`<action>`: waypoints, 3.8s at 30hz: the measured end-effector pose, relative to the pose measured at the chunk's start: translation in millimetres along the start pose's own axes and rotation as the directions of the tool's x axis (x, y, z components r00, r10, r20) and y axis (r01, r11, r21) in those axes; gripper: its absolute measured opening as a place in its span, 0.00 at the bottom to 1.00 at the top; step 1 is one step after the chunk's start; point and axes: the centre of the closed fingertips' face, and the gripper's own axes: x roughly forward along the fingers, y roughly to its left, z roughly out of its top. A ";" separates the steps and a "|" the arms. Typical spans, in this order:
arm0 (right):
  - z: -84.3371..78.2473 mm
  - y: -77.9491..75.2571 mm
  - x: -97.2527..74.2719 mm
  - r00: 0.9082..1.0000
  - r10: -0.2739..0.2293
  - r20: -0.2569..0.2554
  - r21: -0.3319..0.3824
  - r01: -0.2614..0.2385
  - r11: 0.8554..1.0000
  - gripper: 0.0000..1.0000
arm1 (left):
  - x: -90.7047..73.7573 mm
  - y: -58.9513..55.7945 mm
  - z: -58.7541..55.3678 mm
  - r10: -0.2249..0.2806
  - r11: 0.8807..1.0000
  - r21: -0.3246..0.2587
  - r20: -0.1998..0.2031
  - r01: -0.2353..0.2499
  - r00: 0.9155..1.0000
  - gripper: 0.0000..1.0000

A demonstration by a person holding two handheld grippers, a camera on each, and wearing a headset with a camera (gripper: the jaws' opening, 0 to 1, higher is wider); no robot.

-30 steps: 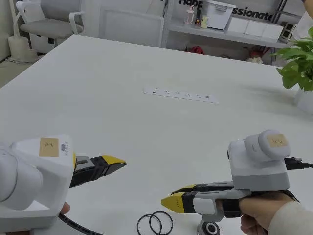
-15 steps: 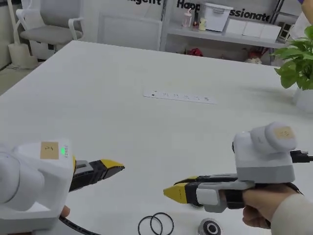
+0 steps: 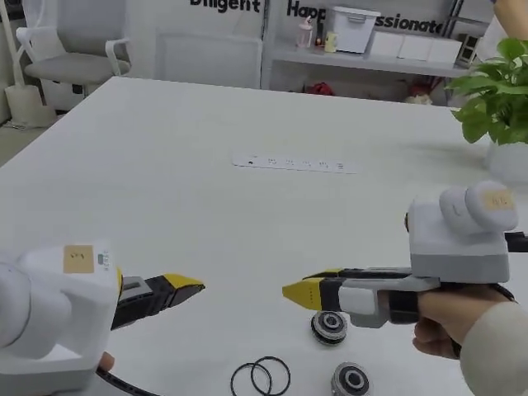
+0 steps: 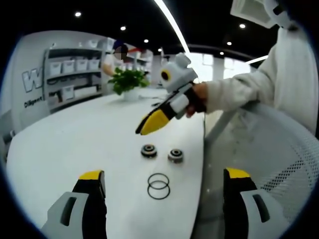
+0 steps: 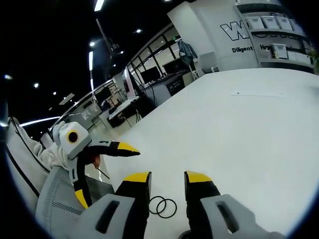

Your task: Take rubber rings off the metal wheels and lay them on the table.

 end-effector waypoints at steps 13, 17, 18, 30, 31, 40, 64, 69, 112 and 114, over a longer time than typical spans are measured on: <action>28.2 -6.2 -15.1 0.993 -0.033 0.112 0.019 0.031 0.999 0.24 | 4.5 -8.9 0.0 -0.041 0.999 -0.017 -0.001 0.041 0.999 1.00; 34.8 -0.5 -17.2 0.990 -0.021 0.137 0.015 0.019 1.000 0.24 | 5.2 -9.6 -2.2 -0.044 0.999 -0.022 -0.007 0.044 0.999 1.00; 36.3 1.7 -18.2 0.989 -0.014 0.144 0.010 0.013 1.000 0.24 | 5.2 -8.8 -2.3 -0.040 0.999 -0.026 -0.006 0.040 0.999 1.00; 41.6 2.6 -29.6 0.984 -0.008 0.180 0.032 0.002 0.999 0.26 | 3.3 -1.5 -2.7 0.011 0.998 -0.054 -0.013 -0.012 1.000 1.00; 42.4 3.9 -30.5 0.983 -0.004 0.185 0.032 -0.002 0.999 0.26 | 2.4 0.4 -4.2 0.019 0.999 -0.048 -0.023 -0.020 1.000 1.00; 34.6 6.8 -39.6 0.987 -0.004 0.160 0.001 0.004 1.000 0.26 | -5.9 8.0 -3.1 0.061 0.997 -0.050 -0.038 -0.063 0.997 1.00; 13.0 -16.3 -114.0 0.992 0.019 0.123 -0.036 -0.014 0.999 0.34 | -14.3 12.7 54.0 0.098 0.994 0.044 -0.023 -0.097 0.995 1.00; 6.5 -25.3 -124.8 0.994 0.013 0.107 -0.055 -0.007 0.998 0.36 | -11.2 11.3 74.3 0.094 0.992 0.087 -0.018 -0.092 0.995 1.00; -30.1 -71.2 -60.4 0.997 0.053 -0.063 -0.165 -0.062 0.984 0.32 | 109.1 46.4 85.3 -0.038 0.981 0.188 -0.014 0.040 0.999 0.55; -32.6 -69.3 -55.6 0.995 0.064 -0.077 -0.170 -0.076 0.982 0.32 | 111.4 49.1 77.1 -0.040 0.985 0.164 -0.022 0.043 0.999 0.55</action>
